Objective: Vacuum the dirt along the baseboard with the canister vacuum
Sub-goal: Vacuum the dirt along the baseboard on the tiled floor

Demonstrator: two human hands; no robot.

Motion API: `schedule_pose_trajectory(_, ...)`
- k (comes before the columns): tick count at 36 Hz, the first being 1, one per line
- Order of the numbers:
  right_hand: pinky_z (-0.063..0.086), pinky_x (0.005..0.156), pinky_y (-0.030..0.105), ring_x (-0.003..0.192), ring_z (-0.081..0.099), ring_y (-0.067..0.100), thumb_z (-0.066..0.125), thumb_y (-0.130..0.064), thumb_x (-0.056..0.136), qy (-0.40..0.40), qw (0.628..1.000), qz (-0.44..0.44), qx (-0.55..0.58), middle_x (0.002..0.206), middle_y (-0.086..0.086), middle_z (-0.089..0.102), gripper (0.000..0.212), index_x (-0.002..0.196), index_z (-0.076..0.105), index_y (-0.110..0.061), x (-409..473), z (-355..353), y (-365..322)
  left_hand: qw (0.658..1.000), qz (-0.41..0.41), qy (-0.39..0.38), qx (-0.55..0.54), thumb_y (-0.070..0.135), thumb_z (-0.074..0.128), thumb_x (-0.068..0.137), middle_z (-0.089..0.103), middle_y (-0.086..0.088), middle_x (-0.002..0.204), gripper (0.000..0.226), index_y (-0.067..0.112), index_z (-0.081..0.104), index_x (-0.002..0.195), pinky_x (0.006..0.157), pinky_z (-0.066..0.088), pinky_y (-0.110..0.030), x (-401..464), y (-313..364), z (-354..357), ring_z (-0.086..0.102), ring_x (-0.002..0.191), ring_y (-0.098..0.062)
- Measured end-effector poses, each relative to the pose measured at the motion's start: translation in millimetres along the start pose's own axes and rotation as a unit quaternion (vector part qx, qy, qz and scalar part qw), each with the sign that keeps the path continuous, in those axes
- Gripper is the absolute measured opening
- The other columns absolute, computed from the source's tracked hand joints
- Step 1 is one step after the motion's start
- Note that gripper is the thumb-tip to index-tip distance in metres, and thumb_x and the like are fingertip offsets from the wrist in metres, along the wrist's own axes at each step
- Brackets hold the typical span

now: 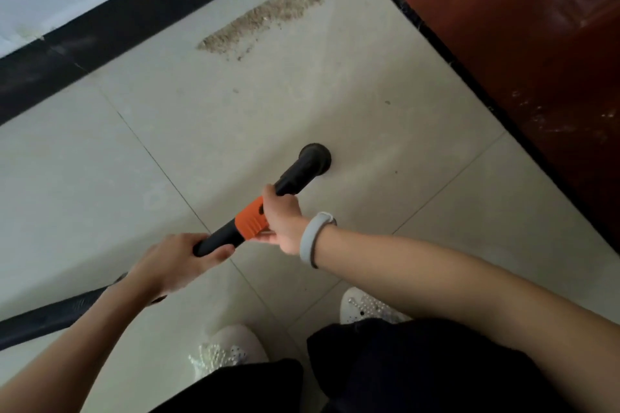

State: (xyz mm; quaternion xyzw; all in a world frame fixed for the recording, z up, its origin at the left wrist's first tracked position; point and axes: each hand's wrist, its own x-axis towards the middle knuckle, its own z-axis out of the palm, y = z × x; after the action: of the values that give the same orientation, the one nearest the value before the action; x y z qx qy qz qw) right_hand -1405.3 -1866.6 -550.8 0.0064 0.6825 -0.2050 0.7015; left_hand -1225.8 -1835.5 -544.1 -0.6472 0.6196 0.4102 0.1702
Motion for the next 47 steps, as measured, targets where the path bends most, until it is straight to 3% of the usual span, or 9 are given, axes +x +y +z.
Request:
schedule_pose_trajectory(6,0.06,0.072,0.039,0.114,0.059,0.034,0.046,-0.035,0.1,-0.058,0.997,0.054,-0.006,0.13,0.018,0.053,0.044,0.134,0.035,-0.011,-5.5,7.7,36.4,1.0,-0.012,-0.016,0.018,0.06,0.058,0.084,0.059,0.004,0.057,0.032,0.029,0.064,0.079,0.056,0.04,-0.028,-19.6,-31.6,17.3,0.057,0.056,-0.016)
schedule_pose_trajectory(12,0.058,0.077,0.042,0.105,0.062,0.033,0.046,-0.03,0.101,-0.003,0.998,0.046,0.035,0.117,0.018,0.057,0.024,0.114,0.04,-0.01,-13.5,-35.9,32.9,0.995,0.037,-0.056,0.074,0.077,0.047,0.077,0.062,0.005,0.068,0.051,0.029,0.062,0.085,0.058,0.041,-0.028,-6.2,3.4,25.4,0.059,0.065,-0.013)
schedule_pose_trajectory(17,0.055,0.06,0.042,0.093,0.062,0.031,0.043,-0.032,0.101,0.061,0.995,0.024,0.077,0.107,0.017,0.058,0.03,0.118,0.043,-0.008,-12.4,-78.0,23.0,0.98,0.108,-0.093,0.138,0.072,0.044,0.084,0.062,0.003,0.073,0.045,0.029,0.057,0.086,0.061,0.043,-0.029,11.1,58.7,22.6,0.061,0.07,-0.016)
schedule_pose_trajectory(19,0.053,0.056,0.041,0.095,0.059,0.032,0.042,-0.032,0.101,0.093,0.991,0.003,0.093,0.115,0.019,0.057,0.035,0.126,0.044,-0.007,-11.4,-95.9,15.8,0.976,0.128,-0.081,0.158,0.075,0.041,0.082,0.061,0.003,0.073,0.049,0.029,0.055,0.084,0.063,0.044,-0.03,17.5,80.9,25.4,0.06,0.072,-0.018)
schedule_pose_trajectory(24,0.053,0.076,0.045,0.101,0.056,0.032,0.041,-0.034,0.101,0.166,0.978,-0.065,0.104,0.114,0.016,0.054,0.044,0.133,0.044,-0.004,-3.7,-129.6,-9.3,0.97,0.176,-0.003,0.168,0.078,0.034,0.083,0.051,0.003,0.068,0.052,0.028,0.047,0.08,0.063,0.041,-0.032,20.7,128.4,34.8,0.055,0.071,-0.024)
schedule_pose_trajectory(28,0.055,0.082,0.047,0.112,0.058,0.036,0.042,-0.037,0.1,0.17,0.98,-0.082,0.066,0.125,0.018,0.057,0.046,0.132,0.046,-0.003,-0.6,-105.4,-17.5,0.979,0.142,0.02,0.142,0.074,0.035,0.085,0.051,0.007,0.066,0.05,0.027,0.049,0.084,0.062,0.039,-0.031,18.3,116.5,27.0,0.056,0.068,-0.02)
schedule_pose_trajectory(33,0.054,0.086,0.039,0.111,0.059,0.031,0.041,-0.034,0.1,0.085,0.993,-0.077,0.011,0.121,0.016,0.056,0.041,0.13,0.044,-0.006,4.3,-56.8,-10.8,0.987,0.064,0.049,0.138,0.079,0.034,0.08,0.059,0.004,0.068,0.057,0.025,0.053,0.08,0.056,0.039,-0.028,13.1,76.9,13.3,0.058,0.064,-0.013)
schedule_pose_trajectory(42,0.055,0.089,0.044,0.115,0.056,0.031,0.043,-0.035,0.099,-0.056,0.995,-0.034,-0.08,0.117,0.012,0.05,0.047,0.134,0.039,-0.005,2.0,-3.4,-1.9,0.999,-0.029,0.036,0.027,0.07,0.049,0.082,0.065,0.003,0.056,0.049,0.023,0.062,0.078,0.06,0.053,-0.028,-11.7,27.9,11.5,0.065,0.051,-0.013)
schedule_pose_trajectory(47,0.052,0.093,0.047,0.117,0.055,0.033,0.044,-0.038,0.098,-0.044,0.994,-0.055,-0.089,0.126,0.014,0.053,0.049,0.133,0.041,-0.005,-1.8,0.4,-2.6,0.994,-0.032,0.094,0.052,0.076,0.045,0.078,0.064,0.003,0.062,0.052,0.026,0.06,0.076,0.06,0.05,-0.029,-11.3,28.4,17.5,0.063,0.061,-0.016)
